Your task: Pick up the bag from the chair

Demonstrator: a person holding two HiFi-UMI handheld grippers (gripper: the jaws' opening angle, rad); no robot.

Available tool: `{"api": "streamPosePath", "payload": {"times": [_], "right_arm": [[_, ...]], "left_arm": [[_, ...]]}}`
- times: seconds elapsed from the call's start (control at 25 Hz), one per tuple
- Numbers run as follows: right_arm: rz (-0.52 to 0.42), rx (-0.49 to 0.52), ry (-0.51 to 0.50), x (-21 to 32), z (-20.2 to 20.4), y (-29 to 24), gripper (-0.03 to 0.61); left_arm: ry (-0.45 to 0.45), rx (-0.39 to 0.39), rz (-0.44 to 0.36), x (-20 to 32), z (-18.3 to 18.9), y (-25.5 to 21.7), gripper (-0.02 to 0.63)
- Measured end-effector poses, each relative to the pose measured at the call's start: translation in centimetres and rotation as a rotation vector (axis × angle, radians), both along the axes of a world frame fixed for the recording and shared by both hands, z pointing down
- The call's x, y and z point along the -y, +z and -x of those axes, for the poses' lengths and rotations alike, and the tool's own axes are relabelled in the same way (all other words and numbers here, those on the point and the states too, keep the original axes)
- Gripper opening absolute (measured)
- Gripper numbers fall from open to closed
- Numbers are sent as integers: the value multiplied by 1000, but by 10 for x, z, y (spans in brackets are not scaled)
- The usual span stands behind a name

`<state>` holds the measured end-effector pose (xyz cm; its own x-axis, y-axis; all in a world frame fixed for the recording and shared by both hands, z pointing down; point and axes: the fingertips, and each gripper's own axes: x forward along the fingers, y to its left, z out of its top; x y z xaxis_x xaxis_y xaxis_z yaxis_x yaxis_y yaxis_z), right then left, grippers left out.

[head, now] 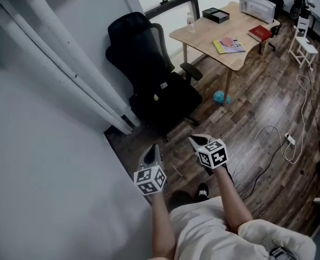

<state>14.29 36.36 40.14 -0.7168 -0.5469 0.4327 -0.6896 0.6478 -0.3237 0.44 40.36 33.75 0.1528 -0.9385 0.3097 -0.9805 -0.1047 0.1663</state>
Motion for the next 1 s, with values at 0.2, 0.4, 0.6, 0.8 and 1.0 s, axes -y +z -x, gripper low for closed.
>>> {"api": "streamPosePath", "payload": {"times": [0.2, 0.4, 0.6, 0.8, 1.0], "right_arm": [[22, -7, 51, 23, -15, 9, 0], [16, -21, 74, 55, -6, 14, 0], [-10, -55, 113, 107, -10, 5, 0], [-3, -57, 201, 159, -1, -3, 0], [-39, -152, 259, 219, 6, 7, 0]], "left_arm": [[-26, -24, 30, 14, 16, 16, 6], [-39, -52, 44, 48, 37, 31, 6], [-11, -92, 30, 110, 43, 33, 6], [43, -82, 47, 174, 62, 29, 8], [107, -159, 45, 244, 70, 51, 6]]}}
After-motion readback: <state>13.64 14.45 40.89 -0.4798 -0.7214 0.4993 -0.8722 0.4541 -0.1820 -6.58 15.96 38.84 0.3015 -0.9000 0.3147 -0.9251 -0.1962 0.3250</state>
